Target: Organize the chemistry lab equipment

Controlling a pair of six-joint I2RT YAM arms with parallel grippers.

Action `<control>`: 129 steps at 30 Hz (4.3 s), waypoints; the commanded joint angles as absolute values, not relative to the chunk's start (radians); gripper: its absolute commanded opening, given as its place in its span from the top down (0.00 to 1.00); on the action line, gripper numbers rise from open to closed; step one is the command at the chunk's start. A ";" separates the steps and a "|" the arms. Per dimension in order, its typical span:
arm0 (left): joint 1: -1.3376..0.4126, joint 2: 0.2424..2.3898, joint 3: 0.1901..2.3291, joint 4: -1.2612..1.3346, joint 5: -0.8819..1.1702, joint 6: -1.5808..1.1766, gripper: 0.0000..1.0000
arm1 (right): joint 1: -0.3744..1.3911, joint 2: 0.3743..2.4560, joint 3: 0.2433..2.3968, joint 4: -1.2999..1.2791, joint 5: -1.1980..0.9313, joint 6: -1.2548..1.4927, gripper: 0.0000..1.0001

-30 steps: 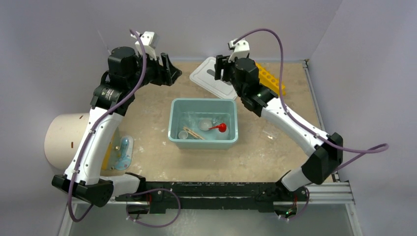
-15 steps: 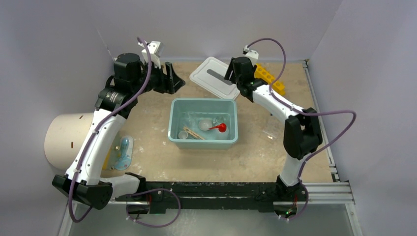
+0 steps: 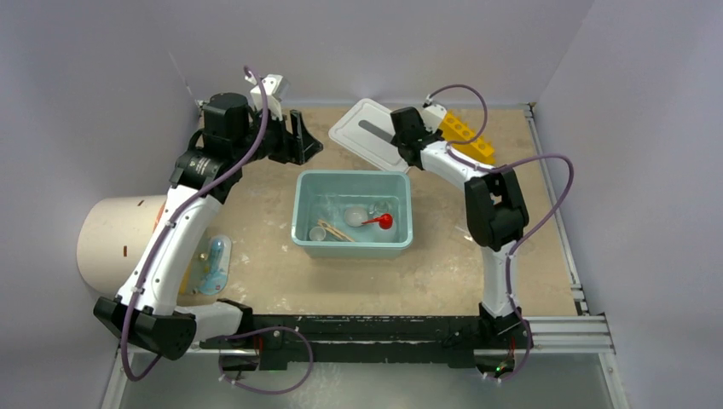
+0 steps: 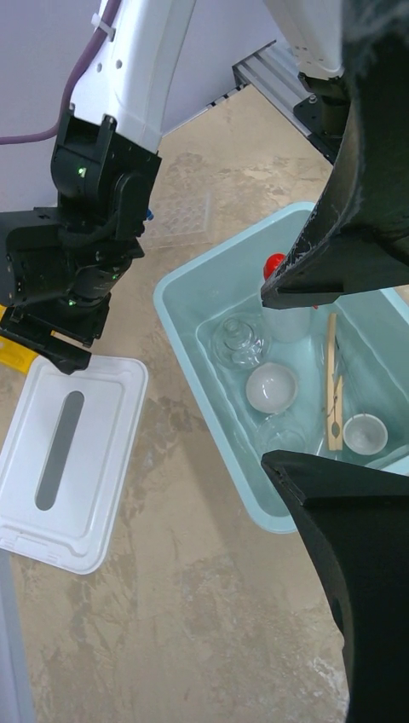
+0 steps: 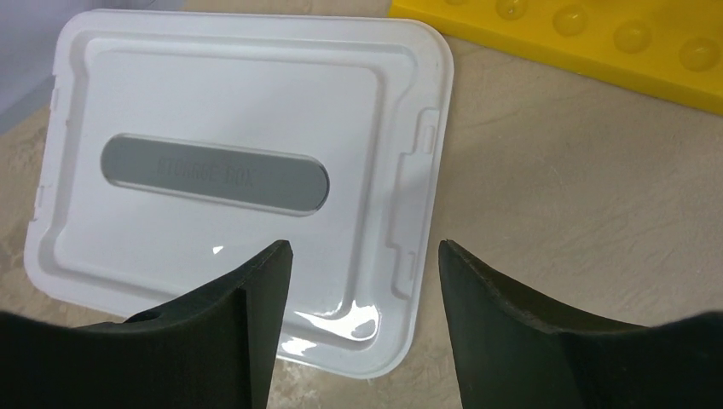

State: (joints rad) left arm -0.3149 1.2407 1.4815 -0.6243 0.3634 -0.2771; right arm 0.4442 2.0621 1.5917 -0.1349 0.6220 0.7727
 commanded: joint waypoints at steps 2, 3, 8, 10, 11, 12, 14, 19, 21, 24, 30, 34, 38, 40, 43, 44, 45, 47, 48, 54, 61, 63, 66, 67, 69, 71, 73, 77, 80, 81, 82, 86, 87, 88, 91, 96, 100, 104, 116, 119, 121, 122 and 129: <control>-0.317 1.255 1.505 -0.612 0.365 -0.269 0.38 | 0.426 2.111 1.682 -0.179 0.697 0.843 0.34; -0.318 1.258 1.505 -0.613 0.360 -0.267 0.38 | 0.424 2.119 1.683 -0.179 0.697 0.848 0.35; -0.318 1.272 1.508 -0.615 0.358 -0.265 0.38 | 0.414 2.160 1.691 -0.170 0.694 0.856 0.35; -0.318 1.278 1.506 -0.615 0.357 -0.264 0.38 | 0.414 2.175 1.693 -0.170 0.692 0.861 0.36; -0.318 1.281 1.506 -0.615 0.356 -0.264 0.38 | 0.413 2.181 1.695 -0.169 0.692 0.864 0.37; -0.317 1.284 1.506 -0.615 0.356 -0.263 0.38 | 0.413 2.187 1.696 -0.169 0.690 0.866 0.37; -0.318 1.290 1.508 -0.615 0.354 -0.262 0.38 | 0.413 2.196 1.698 -0.169 0.690 0.869 0.37; -0.318 1.302 1.510 -0.615 0.350 -0.261 0.38 | 0.410 2.213 1.699 -0.160 0.676 0.873 0.38; -0.318 1.302 1.511 -0.615 0.348 -0.259 0.38 | 0.410 2.221 1.704 -0.157 0.671 0.873 0.38; -0.318 1.304 1.511 -0.616 0.344 -0.258 0.38 | 0.409 2.235 1.713 -0.156 0.663 0.873 0.39; -0.318 1.311 1.511 -0.615 0.339 -0.256 0.38 | 0.409 2.253 1.722 -0.161 0.653 0.876 0.39; -0.318 1.316 1.509 -0.614 0.339 -0.255 0.38 | 0.408 2.259 1.712 -0.172 0.663 0.892 0.41; -0.317 1.321 1.509 -0.612 0.340 -0.255 0.38 | 0.408 2.258 1.697 -0.170 0.654 0.899 0.43; -0.317 1.322 1.511 -0.611 0.341 -0.255 0.38 | 0.408 2.257 1.689 -0.169 0.650 0.902 0.44; -0.318 1.321 1.511 -0.612 0.341 -0.255 0.38 | 0.409 2.249 1.675 -0.167 0.646 0.909 0.46; -0.317 1.321 1.511 -0.612 0.341 -0.255 0.38 | 0.409 2.245 1.670 -0.164 0.645 0.912 0.46; -0.317 1.321 1.511 -0.612 0.341 -0.255 0.38 | 0.408 2.237 1.661 -0.161 0.643 0.915 0.47; -0.318 1.321 1.511 -0.612 0.342 -0.256 0.38 | 0.409 2.223 1.646 -0.153 0.642 0.917 0.48; -0.318 1.321 1.511 -0.612 0.343 -0.257 0.38 | 0.409 2.216 1.637 -0.148 0.641 0.917 0.48; -0.318 1.318 1.510 -0.611 0.345 -0.259 0.38 | 0.408 2.192 1.614 -0.143 0.640 0.922 0.50; -0.318 1.313 1.505 -0.607 0.346 -0.259 0.38 | 0.409 2.160 1.593 -0.131 0.640 0.924 0.51; -0.318 1.312 1.505 -0.607 0.347 -0.259 0.38 | 0.409 2.155 1.592 -0.131 0.640 0.925 0.51; -0.318 1.311 1.505 -0.607 0.347 -0.259 0.38 | 0.410 2.160 1.591 -0.132 0.641 0.923 0.51; -0.318 1.311 1.504 -0.607 0.347 -0.261 0.38 | 0.410 2.162 1.591 -0.130 0.641 0.923 0.51; -0.318 1.311 1.502 -0.607 0.347 -0.259 0.38 | 0.410 2.172 1.594 -0.131 0.638 0.920 0.51; -0.317 1.310 1.500 -0.606 0.347 -0.260 0.38 | 0.410 2.182 1.600 -0.135 0.638 0.916 0.50; -0.318 1.309 1.499 -0.606 0.347 -0.259 0.38 | 0.410 2.187 1.605 -0.130 0.644 0.904 0.51; -0.318 1.305 1.494 -0.603 0.347 -0.259 0.38 | 0.410 2.198 1.607 -0.125 0.610 0.884 0.56; -0.318 1.299 1.487 -0.600 0.348 -0.260 0.38 | 0.410 2.203 1.606 -0.126 0.588 0.879 0.66; -0.318 1.297 1.486 -0.601 0.349 -0.261 0.38 | 0.410 2.201 1.604 -0.124 0.579 0.879 0.69; -0.318 1.294 1.486 -0.601 0.349 -0.261 0.38 | 0.410 2.199 1.601 -0.123 0.574 0.879 0.72; -0.318 1.278 1.484 -0.604 0.347 -0.261 0.38 | 0.412 2.180 1.595 -0.124 0.559 0.873 0.88; -0.317 1.274 1.481 -0.604 0.347 -0.261 0.38 | 0.411 2.172 1.595 -0.124 0.555 0.872 0.93; -0.318 1.270 1.478 -0.604 0.347 -0.261 0.38 | 0.411 2.164 1.596 -0.124 0.552 0.868 0.97; -0.318 1.258 1.472 -0.604 0.345 -0.261 0.38 | 0.410 2.142 1.604 -0.122 0.543 0.858 1.00; -0.318 1.241 1.465 -0.603 0.345 -0.262 0.38 | 0.410 2.114 1.640 -0.139 0.530 0.843 1.00; -0.318 1.231 1.461 -0.601 0.341 -0.262 0.38 | 0.410 2.084 1.648 -0.137 0.520 0.836 1.00; -0.318 1.223 1.456 -0.601 0.339 -0.261 0.38 | 0.411 2.059 1.655 -0.129 0.515 0.830 1.00; -0.317 1.209 1.447 -0.597 0.324 -0.256 0.38 | 0.410 1.994 1.669 -0.102 0.490 0.812 1.00; -0.317 1.205 1.443 -0.597 0.319 -0.255 0.38 | 0.410 1.972 1.669 -0.090 0.477 0.802 1.00; -0.317 1.203 1.442 -0.595 0.315 -0.255 0.37 | 0.410 1.955 1.669 -0.084 0.469 0.795 1.00; -0.317 1.203 1.442 -0.594 0.313 -0.255 0.37 | 0.410 1.946 1.668 -0.082 0.465 0.793 1.00; -0.317 1.209 1.455 -0.592 0.305 -0.255 0.37 | 0.410 1.867 1.643 -0.062 0.446 0.764 1.00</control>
State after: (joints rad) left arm -0.3149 1.2327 1.4414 -0.6365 0.3176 -0.2687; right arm 0.4103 1.9671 1.6211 -0.1532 0.4595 0.7811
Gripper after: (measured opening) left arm 0.623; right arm 0.348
